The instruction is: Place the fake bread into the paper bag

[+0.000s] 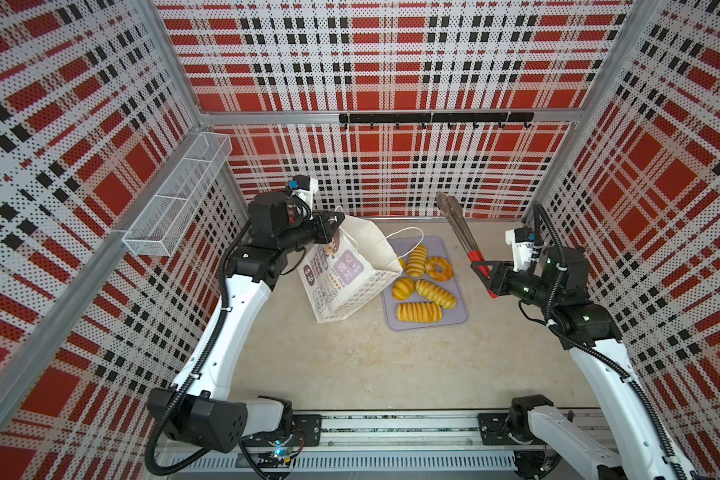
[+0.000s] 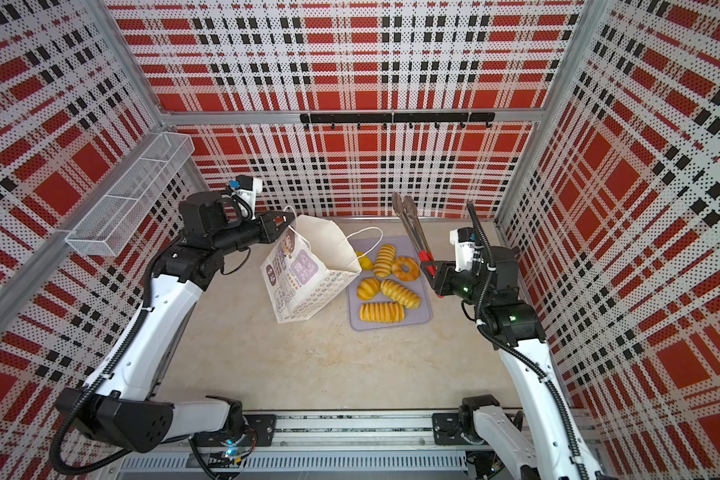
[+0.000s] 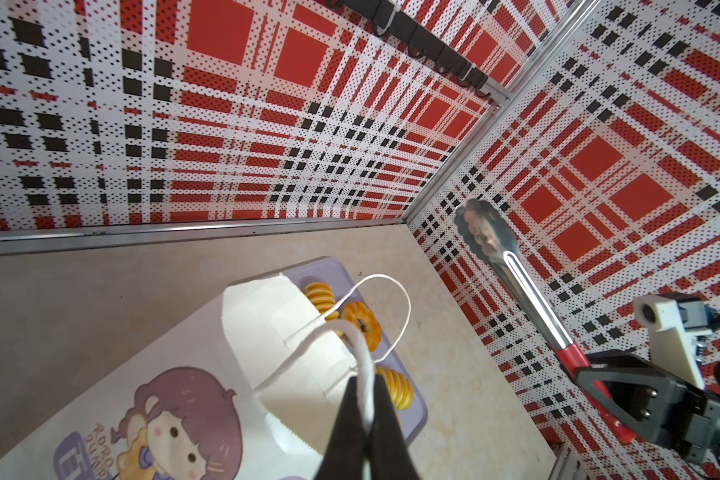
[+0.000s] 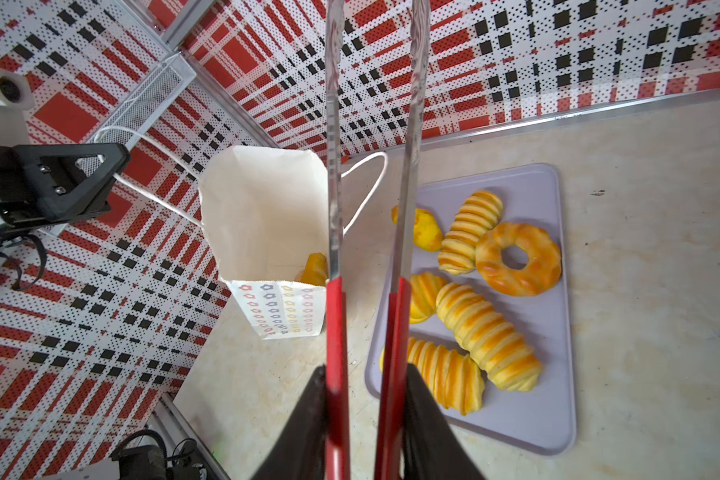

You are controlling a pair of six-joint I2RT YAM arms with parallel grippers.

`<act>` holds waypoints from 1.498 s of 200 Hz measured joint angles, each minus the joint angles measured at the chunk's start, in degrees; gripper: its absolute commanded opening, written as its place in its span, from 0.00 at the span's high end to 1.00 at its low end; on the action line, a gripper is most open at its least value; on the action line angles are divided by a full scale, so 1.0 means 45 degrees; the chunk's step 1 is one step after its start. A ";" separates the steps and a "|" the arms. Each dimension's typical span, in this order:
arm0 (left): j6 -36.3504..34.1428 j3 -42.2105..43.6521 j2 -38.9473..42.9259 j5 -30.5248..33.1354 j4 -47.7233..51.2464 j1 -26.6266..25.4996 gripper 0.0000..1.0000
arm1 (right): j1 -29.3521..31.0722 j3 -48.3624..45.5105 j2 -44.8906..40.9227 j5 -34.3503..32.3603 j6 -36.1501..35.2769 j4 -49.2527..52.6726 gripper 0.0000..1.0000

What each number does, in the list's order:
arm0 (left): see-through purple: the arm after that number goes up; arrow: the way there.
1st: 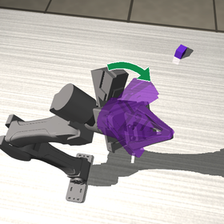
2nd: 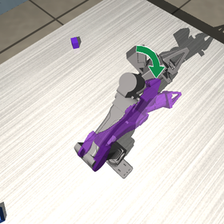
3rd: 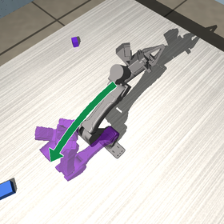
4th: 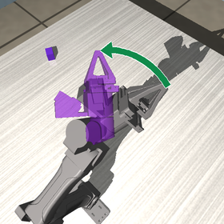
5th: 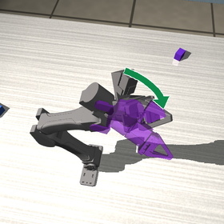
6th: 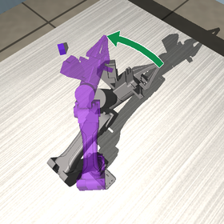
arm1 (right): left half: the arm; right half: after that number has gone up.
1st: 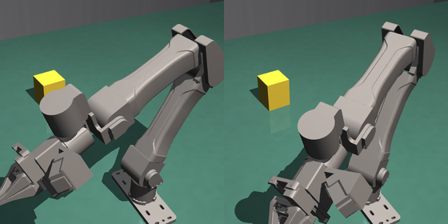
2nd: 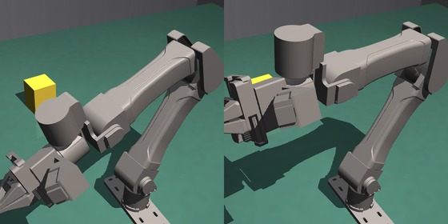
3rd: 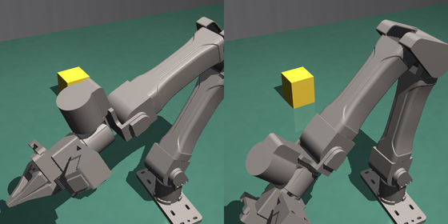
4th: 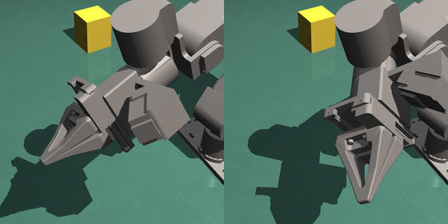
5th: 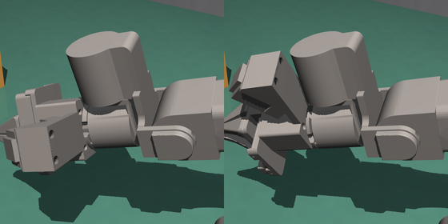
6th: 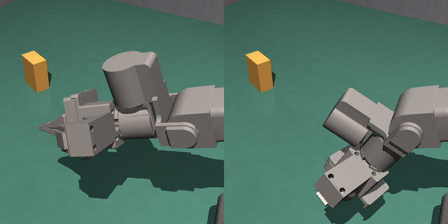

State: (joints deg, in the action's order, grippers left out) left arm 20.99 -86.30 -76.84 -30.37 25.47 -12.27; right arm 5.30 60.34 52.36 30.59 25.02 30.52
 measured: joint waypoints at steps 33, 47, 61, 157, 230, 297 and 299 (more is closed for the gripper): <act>0.0238 -0.0971 -0.0583 -0.0262 0.0126 -0.0238 1.00 | -0.0797 -0.0024 0.0000 0.0461 0.0063 -0.0151 0.71; 0.0393 -0.1447 -0.0767 -0.0408 0.0141 -0.0282 1.00 | -0.1044 -0.0029 0.0000 0.0568 0.0097 -0.0228 0.71; 0.0510 -0.1666 -0.0767 -0.0481 0.0131 -0.0282 1.00 | -0.1229 -0.0053 0.0005 0.0680 0.0189 -0.0398 0.71; 0.0151 0.2220 0.0034 -0.0374 0.0165 0.2021 1.00 | -0.1341 -0.0160 0.0102 0.0908 0.0379 -0.0714 0.72; -0.1938 0.1977 -0.0398 0.0860 0.1370 0.2871 1.00 | -0.1350 -0.0704 0.0636 0.0855 -0.0107 -0.0675 0.72; -0.1763 0.2011 0.0238 0.0967 0.1350 0.3512 0.77 | -0.1350 -0.0899 0.0952 0.0816 -0.0544 -0.0520 0.72; -0.1768 0.2025 0.0277 0.0947 0.1336 0.3517 0.77 | -0.1350 -0.0899 0.0952 0.0816 -0.0554 -0.0520 0.72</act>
State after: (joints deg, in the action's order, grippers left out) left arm 13.04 -77.19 -75.59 -26.11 31.48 3.55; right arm -0.78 56.29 56.64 34.26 22.52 28.18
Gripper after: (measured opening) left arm 0.205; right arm 0.280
